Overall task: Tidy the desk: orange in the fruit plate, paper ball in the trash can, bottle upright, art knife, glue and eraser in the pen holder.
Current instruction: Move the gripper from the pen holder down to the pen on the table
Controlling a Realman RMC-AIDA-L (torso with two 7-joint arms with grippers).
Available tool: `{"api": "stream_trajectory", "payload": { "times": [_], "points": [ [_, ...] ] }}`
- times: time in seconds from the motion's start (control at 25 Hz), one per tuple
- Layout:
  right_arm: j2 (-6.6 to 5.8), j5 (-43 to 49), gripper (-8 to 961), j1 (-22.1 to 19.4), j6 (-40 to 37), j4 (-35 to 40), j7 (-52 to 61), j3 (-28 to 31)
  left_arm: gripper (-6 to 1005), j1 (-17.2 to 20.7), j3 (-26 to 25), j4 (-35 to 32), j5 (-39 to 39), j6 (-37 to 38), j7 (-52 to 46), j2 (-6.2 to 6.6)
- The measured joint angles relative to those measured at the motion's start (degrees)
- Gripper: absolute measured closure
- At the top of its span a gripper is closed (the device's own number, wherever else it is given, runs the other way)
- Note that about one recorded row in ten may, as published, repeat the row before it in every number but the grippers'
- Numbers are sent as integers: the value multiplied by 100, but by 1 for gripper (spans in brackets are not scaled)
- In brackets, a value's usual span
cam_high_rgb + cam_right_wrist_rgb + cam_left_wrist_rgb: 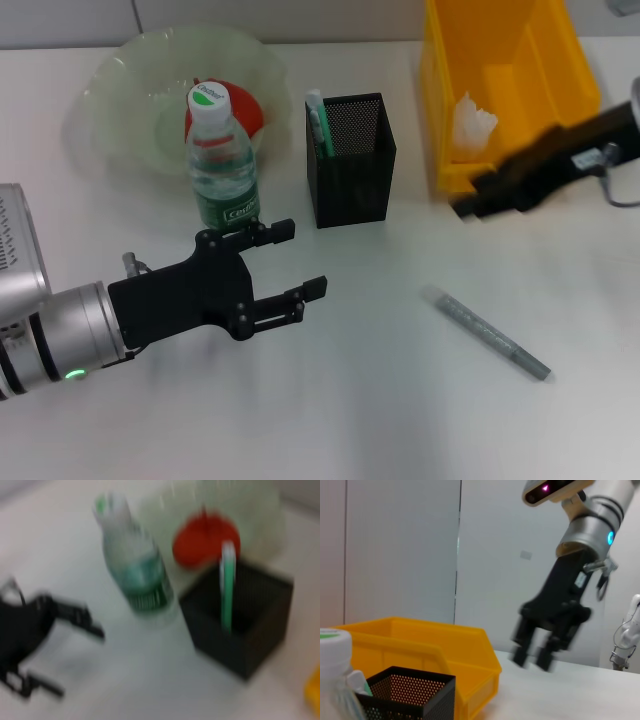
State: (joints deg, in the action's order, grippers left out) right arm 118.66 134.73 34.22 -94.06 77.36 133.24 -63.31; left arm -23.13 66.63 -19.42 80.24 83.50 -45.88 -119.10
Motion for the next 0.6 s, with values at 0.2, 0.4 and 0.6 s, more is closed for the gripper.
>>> {"api": "stream_trajectory", "payload": {
  "times": [0.2, 0.4, 0.6],
  "points": [
    [-4, 1050, 509, 798, -1332, -2, 1126, -51, 248, -37, 22, 0, 0, 14, 0, -6],
    [29, 1597, 516, 1451, -1632, -812, 1535, -126, 248, -42, 26, 1, 0, 32, 0, -8],
    [38, 1902, 523, 1903, -1201, -1998, 1612, -349, 248, -8, 26, 8, 1, 44, 0, -8]
  ]
}}
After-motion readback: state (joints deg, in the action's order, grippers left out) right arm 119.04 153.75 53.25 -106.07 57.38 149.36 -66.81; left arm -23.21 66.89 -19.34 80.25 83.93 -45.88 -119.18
